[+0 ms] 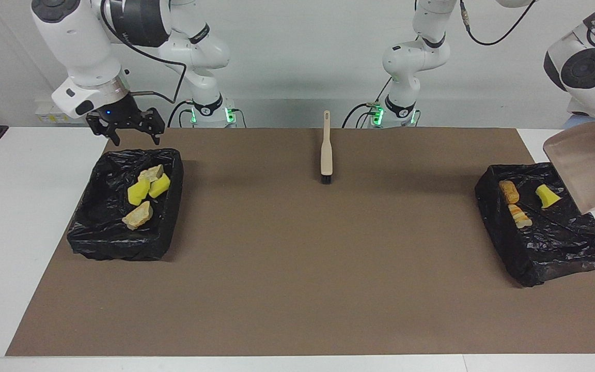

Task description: Sweep and dump trash in bin

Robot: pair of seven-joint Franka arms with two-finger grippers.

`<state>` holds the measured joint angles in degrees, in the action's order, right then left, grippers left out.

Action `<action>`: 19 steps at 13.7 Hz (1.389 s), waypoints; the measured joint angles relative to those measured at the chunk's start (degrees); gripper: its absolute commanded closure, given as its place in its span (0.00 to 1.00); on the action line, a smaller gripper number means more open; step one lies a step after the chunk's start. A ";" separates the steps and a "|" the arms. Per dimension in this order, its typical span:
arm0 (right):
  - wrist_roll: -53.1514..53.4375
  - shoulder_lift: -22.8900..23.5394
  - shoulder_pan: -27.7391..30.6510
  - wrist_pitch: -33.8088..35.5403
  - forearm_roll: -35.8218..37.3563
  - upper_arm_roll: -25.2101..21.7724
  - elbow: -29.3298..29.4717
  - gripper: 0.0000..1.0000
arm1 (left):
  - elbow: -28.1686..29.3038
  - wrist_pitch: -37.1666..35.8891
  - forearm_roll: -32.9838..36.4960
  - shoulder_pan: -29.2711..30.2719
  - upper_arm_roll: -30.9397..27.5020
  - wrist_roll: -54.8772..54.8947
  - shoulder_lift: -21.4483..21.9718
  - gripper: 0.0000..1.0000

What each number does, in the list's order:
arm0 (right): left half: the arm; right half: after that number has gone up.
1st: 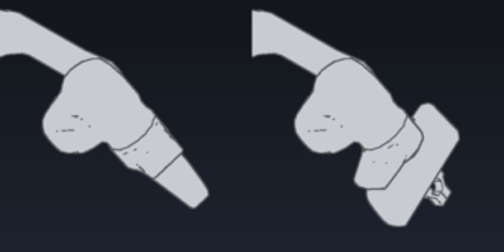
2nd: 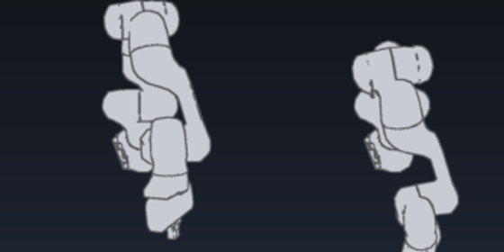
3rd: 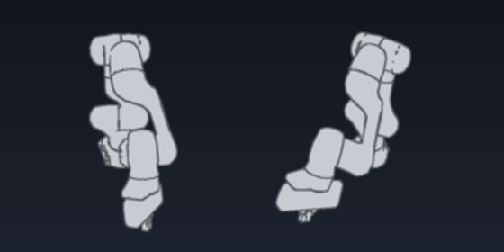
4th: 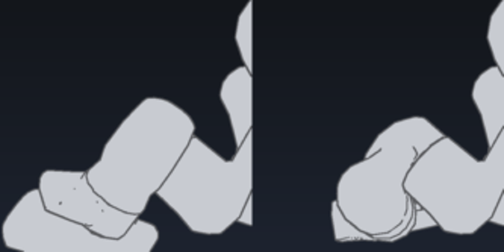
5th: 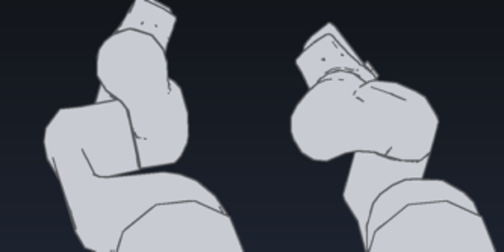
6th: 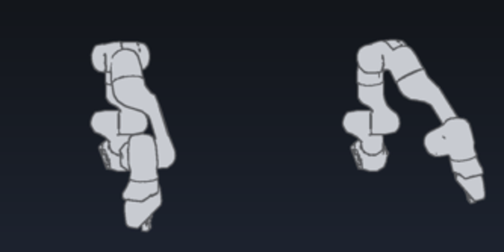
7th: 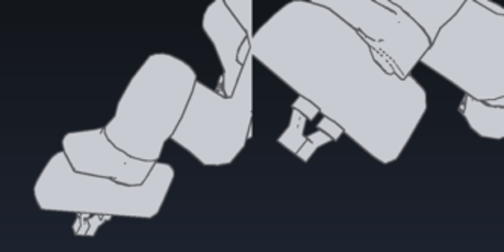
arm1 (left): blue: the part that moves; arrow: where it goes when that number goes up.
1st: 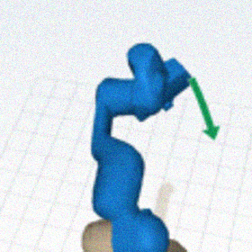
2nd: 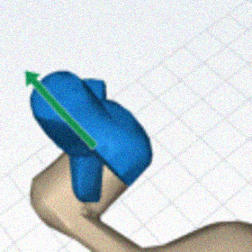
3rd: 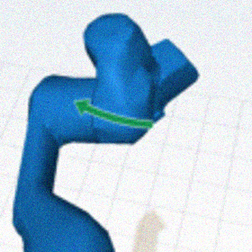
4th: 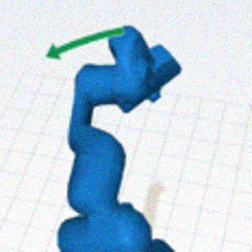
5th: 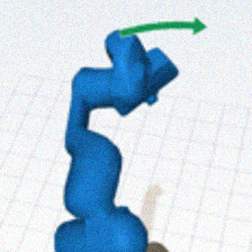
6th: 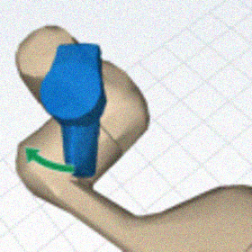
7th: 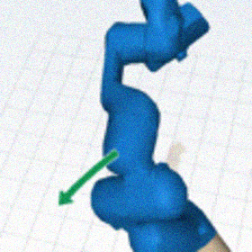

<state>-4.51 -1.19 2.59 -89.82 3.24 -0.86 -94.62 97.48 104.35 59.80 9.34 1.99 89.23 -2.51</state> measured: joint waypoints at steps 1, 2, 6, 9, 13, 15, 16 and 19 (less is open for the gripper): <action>0.00 0.25 0.36 -0.01 0.00 -0.80 0.65 0.00 | 0.07 -1.31 -3.00 -1.65 0.11 -0.74 0.12 1.00; 0.00 0.34 0.39 -0.01 -0.06 -1.55 1.14 0.00 | 0.21 -2.66 -5.73 -3.42 0.21 -1.48 0.13 1.00; 0.72 -0.28 -0.13 0.39 -0.08 -1.33 1.49 0.00 | 0.47 -8.57 -17.25 -10.86 0.45 -6.35 0.19 1.00; 0.77 -0.66 -1.49 1.37 -0.12 0.01 1.49 0.00 | 0.56 -14.39 -23.84 -17.17 0.70 -15.89 0.72 1.00; 1.30 -1.15 -1.64 3.07 -0.15 2.61 1.48 0.00 | 2.22 -17.03 -32.28 -27.27 0.99 -34.76 0.52 1.00; 1.30 -1.21 -1.64 3.07 -0.15 2.62 1.48 0.00 | 2.75 -16.80 -37.07 -30.32 1.04 -45.92 -0.62 1.00; 1.30 -1.21 -1.64 3.07 -0.14 2.52 1.48 0.00 | 2.75 -16.16 -38.81 -31.63 1.02 -51.50 -1.60 1.00; 0.46 -1.05 -2.01 3.07 -0.03 0.85 1.67 0.00 | 2.22 -10.83 -45.56 -35.46 1.06 -68.28 -6.09 1.00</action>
<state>-4.05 -2.25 0.58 -86.74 3.21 -0.01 -92.95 99.70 93.52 14.24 -26.12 3.05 20.96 -8.60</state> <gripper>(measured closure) 0.000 0.683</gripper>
